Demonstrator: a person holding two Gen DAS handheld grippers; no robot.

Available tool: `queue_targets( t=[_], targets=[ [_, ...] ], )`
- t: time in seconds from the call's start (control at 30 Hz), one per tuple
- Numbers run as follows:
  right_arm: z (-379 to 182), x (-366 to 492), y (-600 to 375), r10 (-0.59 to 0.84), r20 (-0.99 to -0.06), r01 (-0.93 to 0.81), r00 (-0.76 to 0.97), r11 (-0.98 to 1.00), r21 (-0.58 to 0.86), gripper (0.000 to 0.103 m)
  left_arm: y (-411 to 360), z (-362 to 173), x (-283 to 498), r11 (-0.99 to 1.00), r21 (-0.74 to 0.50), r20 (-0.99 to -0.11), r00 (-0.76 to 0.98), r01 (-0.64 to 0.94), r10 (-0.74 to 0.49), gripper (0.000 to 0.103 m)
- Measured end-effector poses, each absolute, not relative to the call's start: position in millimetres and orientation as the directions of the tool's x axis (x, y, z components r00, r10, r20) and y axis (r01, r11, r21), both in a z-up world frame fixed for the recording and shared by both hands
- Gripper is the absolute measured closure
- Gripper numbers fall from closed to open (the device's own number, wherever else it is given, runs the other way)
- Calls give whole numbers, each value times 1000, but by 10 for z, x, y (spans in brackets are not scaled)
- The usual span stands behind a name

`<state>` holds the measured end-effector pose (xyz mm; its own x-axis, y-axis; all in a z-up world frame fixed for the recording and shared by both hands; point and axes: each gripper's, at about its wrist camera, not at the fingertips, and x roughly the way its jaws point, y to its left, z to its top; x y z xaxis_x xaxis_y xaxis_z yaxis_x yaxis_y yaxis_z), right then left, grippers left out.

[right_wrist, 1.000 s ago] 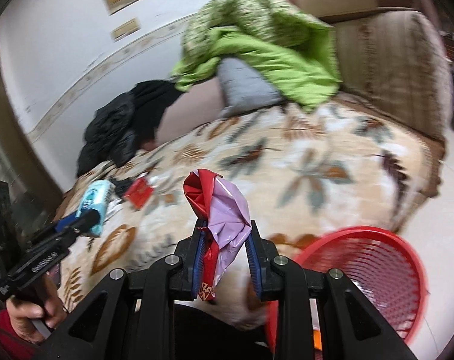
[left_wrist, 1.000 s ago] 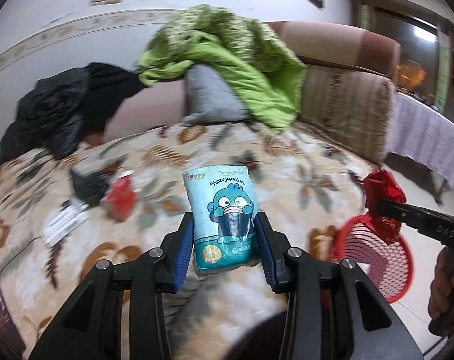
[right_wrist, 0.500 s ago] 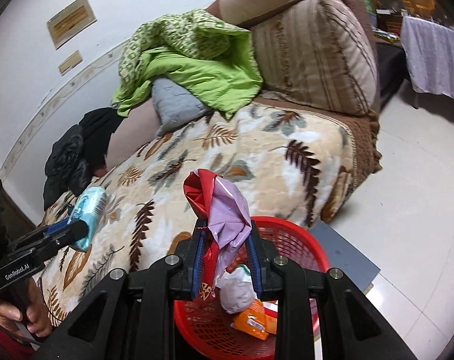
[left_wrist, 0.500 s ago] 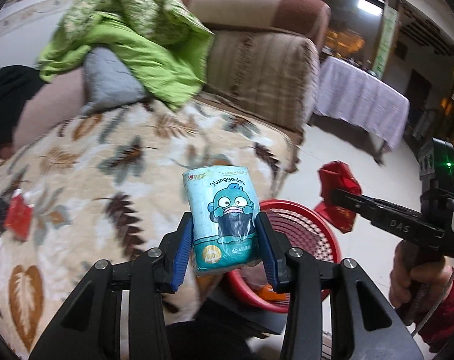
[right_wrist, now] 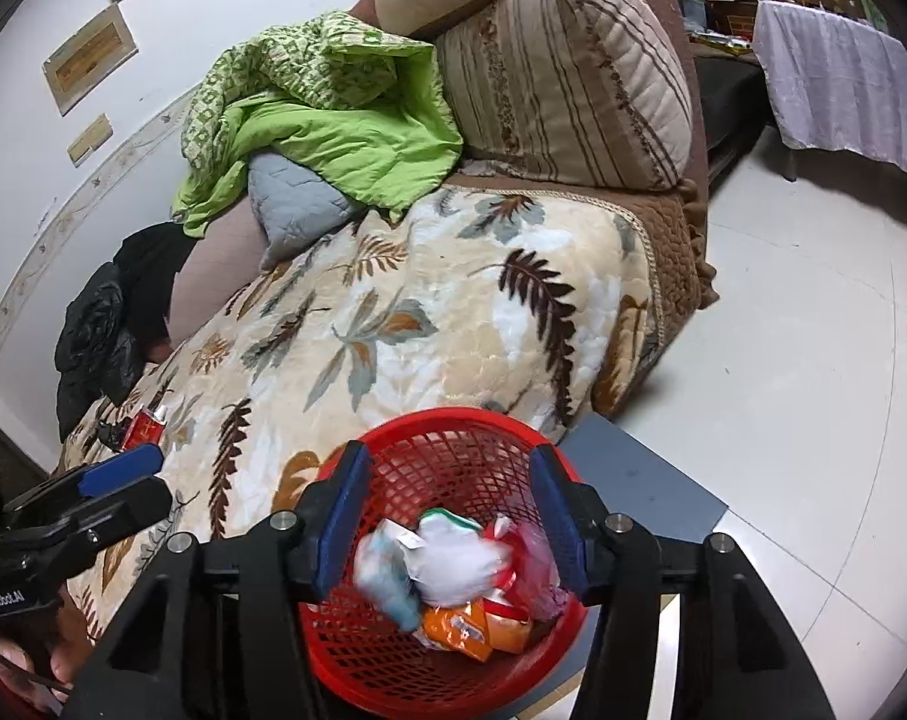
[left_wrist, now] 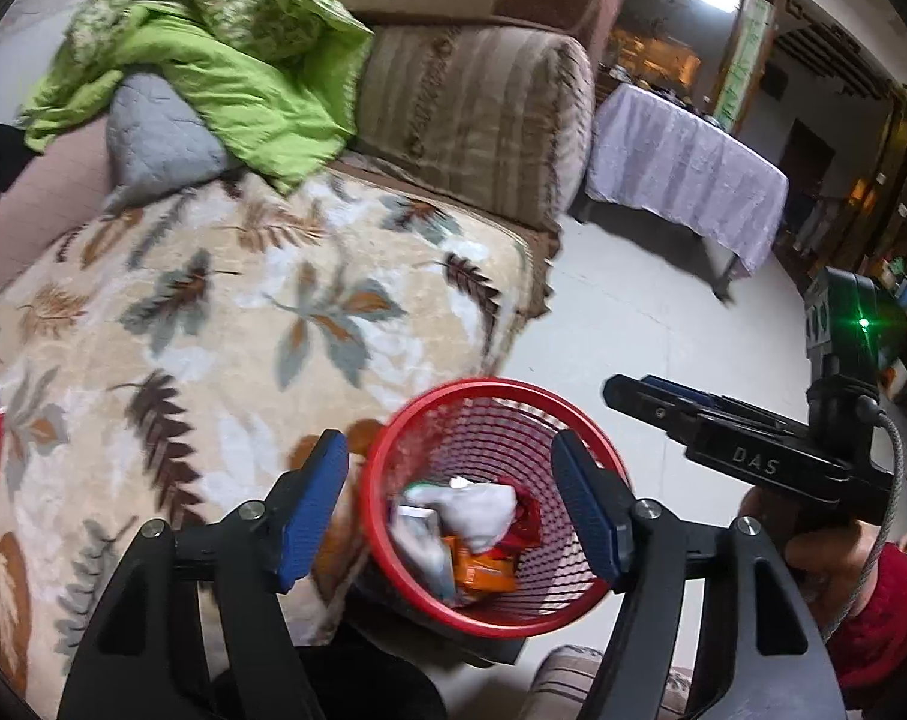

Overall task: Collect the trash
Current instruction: 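Move both tools back over the remaining trash on the bed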

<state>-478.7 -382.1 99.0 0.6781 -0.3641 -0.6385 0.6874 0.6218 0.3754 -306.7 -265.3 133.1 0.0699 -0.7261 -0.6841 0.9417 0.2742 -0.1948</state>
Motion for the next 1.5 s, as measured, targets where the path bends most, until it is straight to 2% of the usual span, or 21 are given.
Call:
queue_targets(
  t=[0.3,0.43,0.6,0.83,1.03,1.2,1.37,1.43,1.5],
  targets=[
    [1088,-4087,-3463,-255,-630,564,733,746,354,43,-1977,1490,-2450,500,-138,-644,306,855,-701,33],
    [1127,-3650,-3237,-174,-626,475,760,806,352,43,-1582,1509,-2086,611,-100,-634,423,785,-647,32],
    [1225,-2954,-2824,-71,-628,343,775,882,324,41,-1122,1429,-1591,719,-109,-636,507,686,-581,32],
    [1229,-1918,-2270,12,-649,211,761,941,266,35,-308,1208,-766,870,-91,-636,644,484,-425,32],
    [1027,-861,-1962,69,-691,192,719,937,293,34,276,936,-221,946,-95,-648,702,310,-295,32],
    [732,-95,-1821,55,-728,256,684,916,310,34,520,710,154,945,-202,-697,640,258,-324,32],
    [422,286,-1848,-23,-779,333,627,912,241,34,479,634,356,950,-168,-706,640,264,-303,32],
    [352,260,-1960,-23,-771,359,637,893,270,40,417,603,442,947,-155,-713,632,282,-305,32],
    [355,233,-2010,-52,-778,374,626,896,241,70,353,579,565,940,-150,-712,626,307,-318,32]
  ],
)
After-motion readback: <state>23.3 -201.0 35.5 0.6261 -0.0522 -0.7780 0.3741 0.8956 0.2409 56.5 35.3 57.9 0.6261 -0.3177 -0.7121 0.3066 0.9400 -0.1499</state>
